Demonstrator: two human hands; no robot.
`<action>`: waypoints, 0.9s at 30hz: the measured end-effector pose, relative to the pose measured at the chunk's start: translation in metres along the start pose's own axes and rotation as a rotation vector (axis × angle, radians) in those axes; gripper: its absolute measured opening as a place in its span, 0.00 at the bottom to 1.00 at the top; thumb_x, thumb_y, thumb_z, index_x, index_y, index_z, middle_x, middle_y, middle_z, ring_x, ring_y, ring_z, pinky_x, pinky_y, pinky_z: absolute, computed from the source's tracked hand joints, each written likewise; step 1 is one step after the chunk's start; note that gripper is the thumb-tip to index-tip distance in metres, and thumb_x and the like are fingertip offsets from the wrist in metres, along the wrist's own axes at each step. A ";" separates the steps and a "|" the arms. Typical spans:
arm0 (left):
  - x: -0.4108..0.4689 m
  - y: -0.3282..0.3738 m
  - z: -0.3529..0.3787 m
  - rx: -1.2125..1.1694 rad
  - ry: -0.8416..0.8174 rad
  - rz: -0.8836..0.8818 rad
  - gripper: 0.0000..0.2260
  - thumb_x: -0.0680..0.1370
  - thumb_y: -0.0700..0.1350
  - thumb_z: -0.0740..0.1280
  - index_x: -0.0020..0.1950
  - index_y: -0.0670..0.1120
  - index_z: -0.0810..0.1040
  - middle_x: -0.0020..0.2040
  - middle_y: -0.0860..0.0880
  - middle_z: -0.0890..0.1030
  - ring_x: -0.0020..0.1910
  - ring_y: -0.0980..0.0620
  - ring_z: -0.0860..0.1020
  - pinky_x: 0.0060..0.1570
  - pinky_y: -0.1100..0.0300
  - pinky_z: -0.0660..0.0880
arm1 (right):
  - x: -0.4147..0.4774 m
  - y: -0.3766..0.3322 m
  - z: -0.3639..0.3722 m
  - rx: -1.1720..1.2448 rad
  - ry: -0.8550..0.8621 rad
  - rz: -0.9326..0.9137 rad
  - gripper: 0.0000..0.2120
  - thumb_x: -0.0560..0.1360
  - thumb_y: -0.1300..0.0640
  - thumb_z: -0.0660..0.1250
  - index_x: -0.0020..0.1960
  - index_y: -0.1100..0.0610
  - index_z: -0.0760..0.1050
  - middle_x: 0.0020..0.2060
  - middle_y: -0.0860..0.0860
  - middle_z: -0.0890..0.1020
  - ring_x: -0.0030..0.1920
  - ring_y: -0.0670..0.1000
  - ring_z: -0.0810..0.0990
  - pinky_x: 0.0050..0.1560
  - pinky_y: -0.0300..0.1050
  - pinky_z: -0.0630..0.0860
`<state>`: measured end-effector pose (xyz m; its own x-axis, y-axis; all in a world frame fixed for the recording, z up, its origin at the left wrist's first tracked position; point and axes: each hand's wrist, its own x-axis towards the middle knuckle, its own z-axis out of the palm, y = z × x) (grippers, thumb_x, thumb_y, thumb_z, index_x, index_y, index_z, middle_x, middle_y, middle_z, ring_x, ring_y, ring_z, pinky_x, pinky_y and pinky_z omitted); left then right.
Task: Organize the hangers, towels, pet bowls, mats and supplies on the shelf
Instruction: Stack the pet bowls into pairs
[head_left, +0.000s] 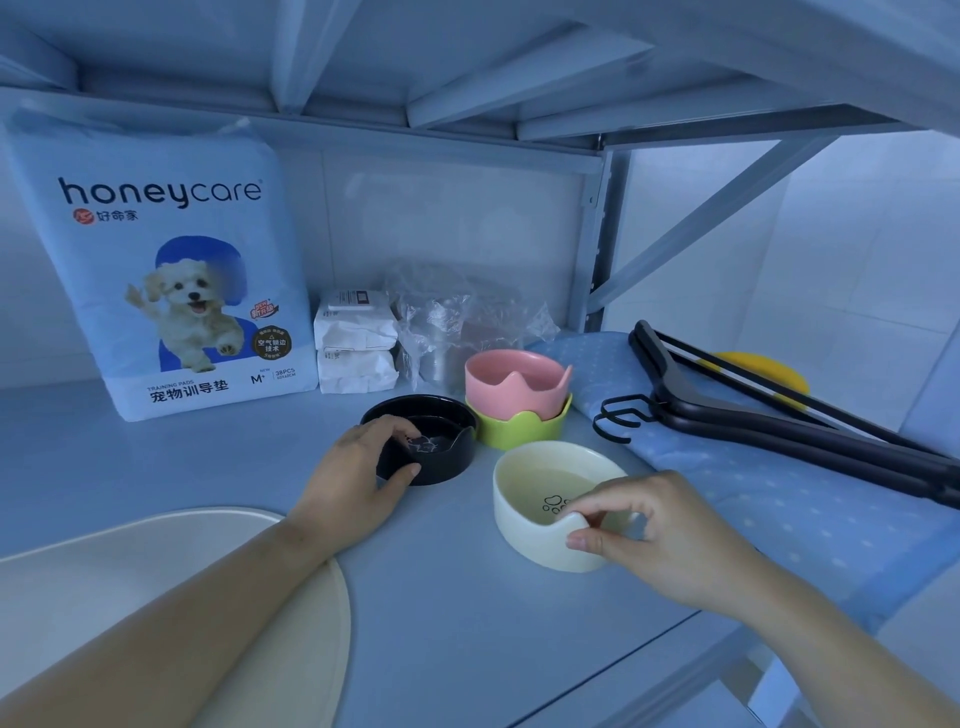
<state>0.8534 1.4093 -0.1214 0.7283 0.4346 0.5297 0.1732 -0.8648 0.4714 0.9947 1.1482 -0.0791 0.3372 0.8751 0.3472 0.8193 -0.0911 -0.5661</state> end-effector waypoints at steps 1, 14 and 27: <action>0.000 0.000 -0.001 -0.035 0.002 -0.028 0.13 0.74 0.41 0.69 0.56 0.51 0.72 0.49 0.56 0.78 0.52 0.57 0.73 0.52 0.68 0.66 | 0.001 0.000 -0.001 -0.009 0.005 -0.001 0.02 0.71 0.56 0.73 0.43 0.52 0.83 0.37 0.42 0.82 0.40 0.40 0.79 0.42 0.27 0.69; 0.001 0.002 0.000 -0.035 0.072 -0.119 0.13 0.72 0.44 0.72 0.55 0.49 0.74 0.50 0.57 0.76 0.51 0.58 0.73 0.47 0.73 0.65 | 0.009 0.007 -0.001 0.007 0.003 -0.007 0.04 0.69 0.55 0.74 0.44 0.49 0.84 0.38 0.41 0.82 0.42 0.42 0.80 0.43 0.28 0.70; -0.001 0.000 0.002 0.018 0.094 -0.087 0.10 0.73 0.47 0.71 0.52 0.52 0.75 0.48 0.58 0.76 0.50 0.54 0.74 0.49 0.56 0.74 | 0.011 0.006 0.000 0.066 0.018 -0.009 0.08 0.69 0.56 0.75 0.44 0.44 0.83 0.40 0.41 0.82 0.45 0.44 0.80 0.48 0.33 0.73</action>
<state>0.8545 1.4080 -0.1231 0.6451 0.5291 0.5513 0.2456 -0.8268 0.5060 1.0027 1.1572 -0.0789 0.3390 0.8669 0.3655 0.7902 -0.0515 -0.6106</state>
